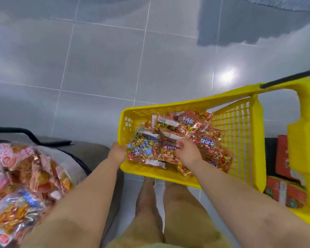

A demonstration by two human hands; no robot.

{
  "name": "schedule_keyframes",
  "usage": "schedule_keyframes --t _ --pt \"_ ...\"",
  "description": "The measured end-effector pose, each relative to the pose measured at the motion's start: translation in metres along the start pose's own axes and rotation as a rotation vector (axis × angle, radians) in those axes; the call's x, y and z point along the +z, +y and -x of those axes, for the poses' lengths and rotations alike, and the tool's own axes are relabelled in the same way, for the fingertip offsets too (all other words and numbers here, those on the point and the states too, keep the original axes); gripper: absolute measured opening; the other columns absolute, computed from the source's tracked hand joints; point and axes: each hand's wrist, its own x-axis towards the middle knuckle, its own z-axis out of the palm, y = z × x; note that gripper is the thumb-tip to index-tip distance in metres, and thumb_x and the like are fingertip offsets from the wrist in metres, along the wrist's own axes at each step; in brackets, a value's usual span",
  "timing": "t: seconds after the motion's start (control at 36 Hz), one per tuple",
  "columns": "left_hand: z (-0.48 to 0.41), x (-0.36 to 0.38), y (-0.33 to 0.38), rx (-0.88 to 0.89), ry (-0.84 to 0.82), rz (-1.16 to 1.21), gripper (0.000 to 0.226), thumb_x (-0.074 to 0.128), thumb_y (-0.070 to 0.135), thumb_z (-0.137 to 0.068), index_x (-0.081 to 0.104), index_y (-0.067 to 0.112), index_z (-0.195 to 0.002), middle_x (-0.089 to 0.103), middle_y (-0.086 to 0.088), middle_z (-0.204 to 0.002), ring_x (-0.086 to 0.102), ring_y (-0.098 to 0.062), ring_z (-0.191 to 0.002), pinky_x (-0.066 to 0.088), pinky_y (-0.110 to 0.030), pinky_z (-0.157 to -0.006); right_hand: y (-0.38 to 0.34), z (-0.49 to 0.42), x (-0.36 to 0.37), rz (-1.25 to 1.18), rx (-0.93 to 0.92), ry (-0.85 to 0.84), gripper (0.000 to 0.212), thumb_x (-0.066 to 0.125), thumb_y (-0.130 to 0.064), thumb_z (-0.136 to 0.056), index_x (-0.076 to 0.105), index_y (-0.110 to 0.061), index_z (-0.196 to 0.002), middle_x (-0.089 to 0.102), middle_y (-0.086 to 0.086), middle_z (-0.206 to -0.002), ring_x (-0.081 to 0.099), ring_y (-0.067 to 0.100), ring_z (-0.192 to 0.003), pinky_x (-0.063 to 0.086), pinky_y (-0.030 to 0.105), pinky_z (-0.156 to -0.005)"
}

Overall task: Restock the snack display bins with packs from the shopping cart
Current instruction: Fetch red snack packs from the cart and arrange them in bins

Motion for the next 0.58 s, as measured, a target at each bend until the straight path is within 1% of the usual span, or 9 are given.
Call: schedule_keyframes --t 0.06,0.08,0.17,0.22,0.31,0.39,0.47,0.53,0.58 --pt "-0.008 0.005 0.001 0.004 0.059 -0.001 0.038 0.040 0.020 -0.103 0.045 -0.006 -0.130 0.052 -0.027 -0.131 0.050 -0.041 -0.120 0.040 -0.039 -0.093 -0.005 -0.014 0.003 0.078 -0.076 0.094 0.044 0.058 -0.014 -0.087 0.052 -0.018 -0.130 0.049 0.007 -0.131 0.050 0.025 -0.118 0.044 0.033 -0.096" --pt "-0.010 0.008 0.000 0.018 0.082 0.014 0.036 0.040 0.020 -0.103 0.047 -0.005 -0.127 0.053 -0.027 -0.129 0.051 -0.041 -0.117 0.040 -0.040 -0.092 -0.006 -0.020 0.004 0.137 -0.105 0.166 0.047 0.060 -0.015 -0.086 0.050 -0.018 -0.132 0.047 0.007 -0.133 0.044 0.025 -0.123 0.041 0.036 -0.101" --pt "-0.011 0.016 -0.008 0.054 0.131 0.059 0.022 0.040 0.023 -0.103 0.047 0.004 -0.108 0.058 -0.024 -0.111 0.058 -0.039 -0.102 0.042 -0.040 -0.078 -0.010 -0.033 0.005 0.424 -0.196 0.344 0.054 0.067 -0.021 -0.080 0.049 -0.017 -0.132 0.048 0.007 -0.127 0.041 0.026 -0.119 0.039 0.036 -0.098" --pt "-0.012 0.019 -0.011 0.059 0.149 0.083 0.018 0.041 0.022 -0.102 0.046 0.006 -0.106 0.058 -0.022 -0.105 0.058 -0.038 -0.100 0.040 -0.038 -0.075 -0.011 -0.042 0.004 0.522 -0.163 0.328 0.057 0.068 -0.026 -0.080 0.046 -0.019 -0.132 0.045 0.007 -0.130 0.038 0.027 -0.119 0.038 0.038 -0.095" --pt "-0.012 0.018 -0.012 0.063 0.154 0.100 0.030 0.039 0.023 -0.103 0.049 -0.002 -0.116 0.059 -0.024 -0.113 0.056 -0.038 -0.104 0.044 -0.042 -0.084 -0.010 -0.050 0.005 0.585 -0.089 0.185 0.050 0.064 -0.032 -0.085 0.047 -0.018 -0.129 0.048 0.007 -0.130 0.042 0.027 -0.120 0.041 0.040 -0.091" --pt "-0.012 0.015 -0.011 0.062 0.128 0.096 0.032 0.038 0.024 -0.103 0.048 -0.002 -0.118 0.059 -0.024 -0.114 0.056 -0.039 -0.105 0.047 -0.046 -0.089 -0.008 -0.056 0.001 0.527 -0.105 0.116 0.030 0.058 -0.025 -0.089 0.055 -0.018 -0.118 0.059 0.006 -0.114 0.055 0.027 -0.103 0.047 0.034 -0.077" --pt "-0.010 0.014 -0.007 0.058 0.128 0.096 0.032 0.038 0.024 -0.103 0.048 -0.003 -0.119 0.058 -0.024 -0.115 0.056 -0.038 -0.106 0.046 -0.045 -0.088 -0.009 -0.054 -0.011 0.395 -0.144 0.085 0.027 0.058 -0.025 -0.088 0.060 -0.019 -0.114 0.062 0.006 -0.109 0.060 0.025 -0.090 0.048 0.030 -0.067" --pt "-0.010 0.012 -0.006 0.047 0.108 0.085 0.034 0.038 0.025 -0.104 0.048 -0.004 -0.120 0.057 -0.025 -0.117 0.056 -0.039 -0.107 0.045 -0.043 -0.088 -0.011 -0.047 -0.023 0.288 -0.200 0.108 0.028 0.062 -0.027 -0.086 0.064 -0.019 -0.113 0.064 0.006 -0.107 0.060 0.024 -0.086 0.044 0.027 -0.064" --pt "-0.009 0.008 -0.004 0.024 0.056 0.103 0.036 0.038 0.028 -0.103 0.047 -0.002 -0.121 0.058 -0.024 -0.119 0.056 -0.038 -0.108 0.047 -0.045 -0.092 -0.014 -0.037 -0.036 0.173 -0.252 0.141 0.029 0.067 -0.029 -0.082 0.067 -0.019 -0.110 0.066 0.003 -0.107 0.060 0.020 -0.086 0.043 0.026 -0.067"
